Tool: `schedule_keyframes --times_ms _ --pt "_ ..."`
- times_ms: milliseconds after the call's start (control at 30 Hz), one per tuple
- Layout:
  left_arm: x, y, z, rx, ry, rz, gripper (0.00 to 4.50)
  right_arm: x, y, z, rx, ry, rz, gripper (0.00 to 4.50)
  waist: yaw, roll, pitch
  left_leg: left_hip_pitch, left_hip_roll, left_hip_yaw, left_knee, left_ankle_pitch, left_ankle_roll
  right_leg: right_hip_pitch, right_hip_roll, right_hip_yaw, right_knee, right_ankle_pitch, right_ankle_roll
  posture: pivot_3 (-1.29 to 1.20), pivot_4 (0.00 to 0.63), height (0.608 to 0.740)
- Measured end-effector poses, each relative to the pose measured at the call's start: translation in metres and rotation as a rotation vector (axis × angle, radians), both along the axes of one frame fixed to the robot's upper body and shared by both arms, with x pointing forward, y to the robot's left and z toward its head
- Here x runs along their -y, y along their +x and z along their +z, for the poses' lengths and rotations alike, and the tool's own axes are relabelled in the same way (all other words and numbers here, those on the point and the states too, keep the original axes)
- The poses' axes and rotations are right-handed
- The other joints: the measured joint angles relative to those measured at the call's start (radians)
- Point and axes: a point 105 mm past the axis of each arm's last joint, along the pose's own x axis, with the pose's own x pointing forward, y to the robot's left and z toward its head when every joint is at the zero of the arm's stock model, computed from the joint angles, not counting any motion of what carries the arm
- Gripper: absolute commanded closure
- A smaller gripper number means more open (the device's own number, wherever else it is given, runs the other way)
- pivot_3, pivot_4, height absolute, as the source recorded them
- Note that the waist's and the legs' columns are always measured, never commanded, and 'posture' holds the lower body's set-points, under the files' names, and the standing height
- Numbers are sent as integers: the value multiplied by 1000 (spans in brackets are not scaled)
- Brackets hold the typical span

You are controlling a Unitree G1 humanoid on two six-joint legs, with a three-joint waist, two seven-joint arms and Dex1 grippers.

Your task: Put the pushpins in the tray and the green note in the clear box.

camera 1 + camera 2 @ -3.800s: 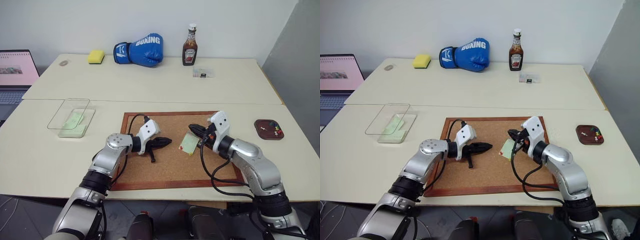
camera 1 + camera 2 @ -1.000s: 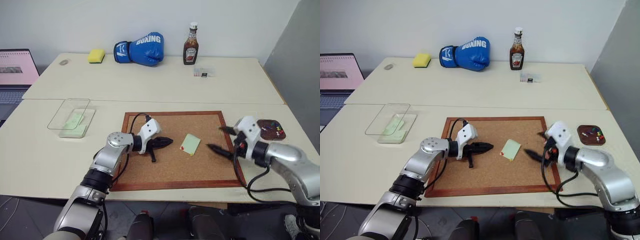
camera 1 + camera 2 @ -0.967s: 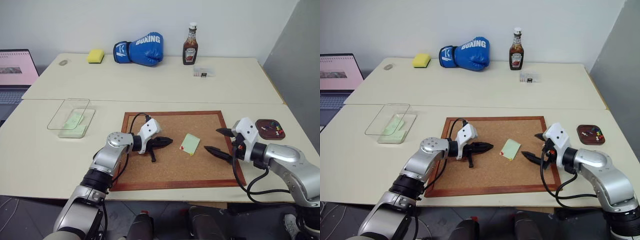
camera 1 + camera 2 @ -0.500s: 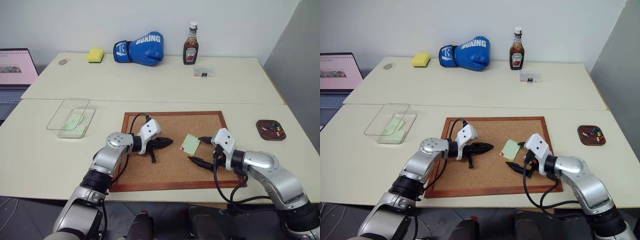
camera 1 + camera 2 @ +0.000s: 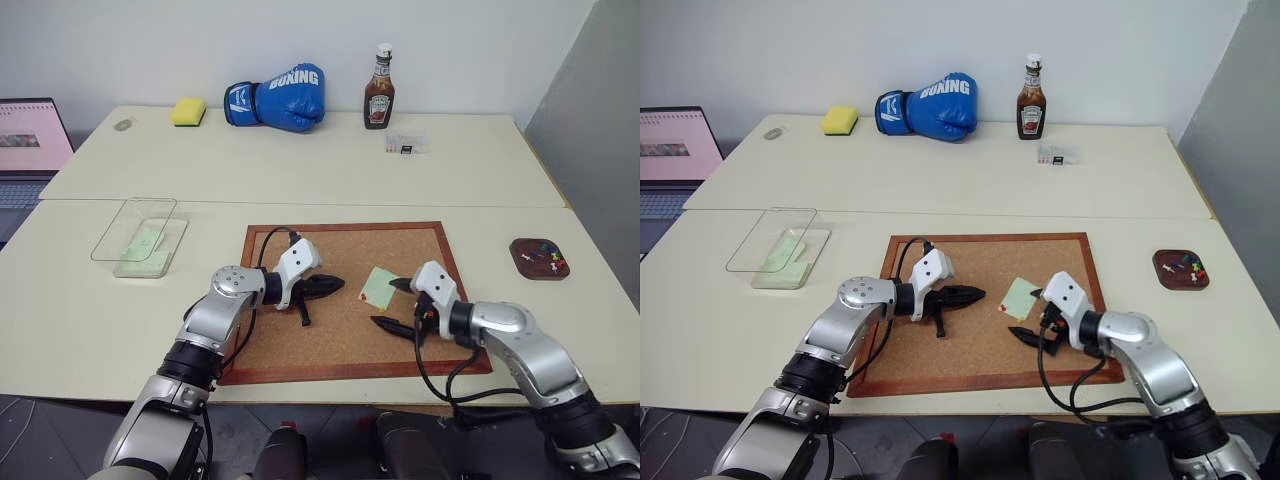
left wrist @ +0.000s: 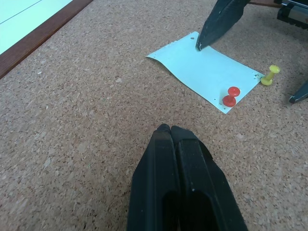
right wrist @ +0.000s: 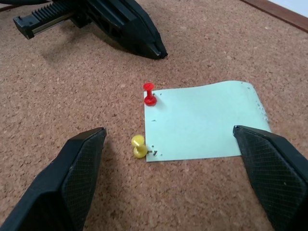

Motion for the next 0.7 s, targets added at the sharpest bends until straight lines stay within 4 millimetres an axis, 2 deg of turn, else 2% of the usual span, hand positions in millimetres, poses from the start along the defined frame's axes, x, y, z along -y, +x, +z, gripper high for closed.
schedule_keyframes --times_ms 33,300,467,700 --pt "0 0 0 0 0 0 4500 0 0 0 1 0 2 420 0 0 0 0 0 0 0 0 0 0 0 0 0 0 0 0 150 740" --pt "0 0 0 0 1 1 4500 -3 -4 -1 -13 3 46 1947 0 0 0 0 0 0 0 0 0 0 0 0 0 0 0 0 150 740" --pt "0 0 0 0 1 1 4500 -5 -7 0 -19 10 64 3072 0 0 0 0 0 0 0 0 0 0 0 0 0 0 0 0 150 740" --pt "0 0 0 1 1 -1 4500 -8 -9 4 -8 19 80 4422 0 0 0 0 0 0 0 0 0 0 0 0 0 0 0 0 150 740"
